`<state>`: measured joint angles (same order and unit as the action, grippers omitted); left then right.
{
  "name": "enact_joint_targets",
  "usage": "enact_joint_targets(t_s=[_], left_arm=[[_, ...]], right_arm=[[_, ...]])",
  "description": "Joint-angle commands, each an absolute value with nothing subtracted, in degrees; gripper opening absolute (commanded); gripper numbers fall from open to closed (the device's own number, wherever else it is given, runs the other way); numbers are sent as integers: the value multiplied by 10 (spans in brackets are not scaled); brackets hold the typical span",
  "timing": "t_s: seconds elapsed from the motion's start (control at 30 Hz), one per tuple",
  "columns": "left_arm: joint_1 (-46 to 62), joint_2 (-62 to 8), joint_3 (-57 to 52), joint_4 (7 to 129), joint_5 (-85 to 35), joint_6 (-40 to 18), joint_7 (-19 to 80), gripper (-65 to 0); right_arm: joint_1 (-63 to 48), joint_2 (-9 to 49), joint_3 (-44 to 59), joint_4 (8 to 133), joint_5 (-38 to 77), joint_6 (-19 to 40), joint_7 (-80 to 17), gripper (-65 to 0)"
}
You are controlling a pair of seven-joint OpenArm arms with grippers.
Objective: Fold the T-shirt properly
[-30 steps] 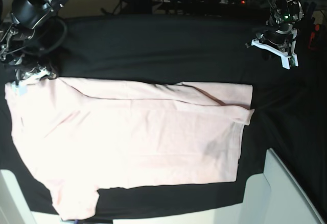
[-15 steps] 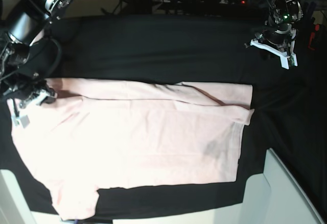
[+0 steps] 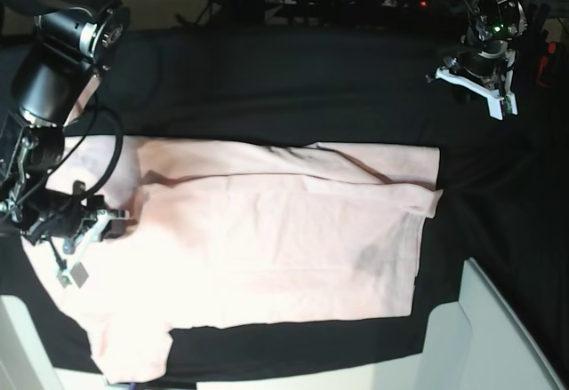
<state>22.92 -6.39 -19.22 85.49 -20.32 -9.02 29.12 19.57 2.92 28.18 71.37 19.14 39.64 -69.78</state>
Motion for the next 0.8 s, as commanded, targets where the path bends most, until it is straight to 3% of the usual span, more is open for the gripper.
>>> enact_joint_targets(t_s=[0.0,0.37,0.77], left_arm=[[233,-70,-196,865,-204,-89,282,-566],[238,-70,-196,865,-204,-89,282,-566],[238,-70,-196,864,-204,-89,282,-566]], right_arm=[[221,36,275,705,199,400,-690,-649],[263,67,179,569,200,400,-584,-649],[301,67,175,561,199,400,-529,-649]])
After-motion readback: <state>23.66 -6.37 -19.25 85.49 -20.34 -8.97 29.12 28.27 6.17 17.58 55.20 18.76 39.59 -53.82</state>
